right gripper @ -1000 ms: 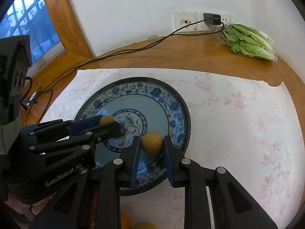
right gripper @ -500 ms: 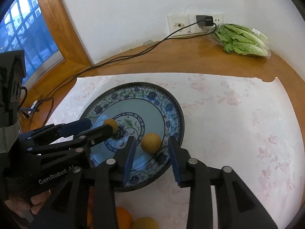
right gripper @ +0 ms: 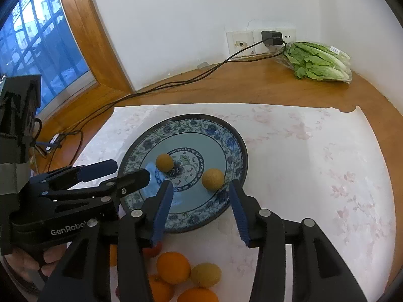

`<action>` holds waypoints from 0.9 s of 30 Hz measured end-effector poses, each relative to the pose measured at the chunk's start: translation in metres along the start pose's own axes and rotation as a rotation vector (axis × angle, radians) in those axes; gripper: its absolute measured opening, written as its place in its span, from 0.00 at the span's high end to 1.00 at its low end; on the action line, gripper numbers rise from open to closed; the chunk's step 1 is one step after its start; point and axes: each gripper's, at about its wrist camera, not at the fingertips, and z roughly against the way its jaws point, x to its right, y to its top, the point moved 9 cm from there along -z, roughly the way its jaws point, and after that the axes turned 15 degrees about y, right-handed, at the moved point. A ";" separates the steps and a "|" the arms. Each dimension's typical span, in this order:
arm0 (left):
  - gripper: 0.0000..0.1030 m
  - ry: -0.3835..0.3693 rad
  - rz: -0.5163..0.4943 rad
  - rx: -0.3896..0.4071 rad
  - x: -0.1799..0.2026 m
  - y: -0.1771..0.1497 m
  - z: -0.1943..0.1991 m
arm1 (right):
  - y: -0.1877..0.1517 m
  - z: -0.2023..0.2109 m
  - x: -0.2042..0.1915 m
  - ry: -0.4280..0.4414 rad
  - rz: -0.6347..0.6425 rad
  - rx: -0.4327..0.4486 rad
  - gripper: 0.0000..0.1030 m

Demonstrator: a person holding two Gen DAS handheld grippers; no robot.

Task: Organize fruits
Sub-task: 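Open both tools to set the pears down on the plate, then withdraw both open tools from the plate back toward the fruit pile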

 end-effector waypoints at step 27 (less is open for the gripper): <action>0.23 0.022 0.035 -0.010 -0.036 -0.045 0.048 | -0.042 0.051 -0.027 -0.012 0.030 0.015 0.41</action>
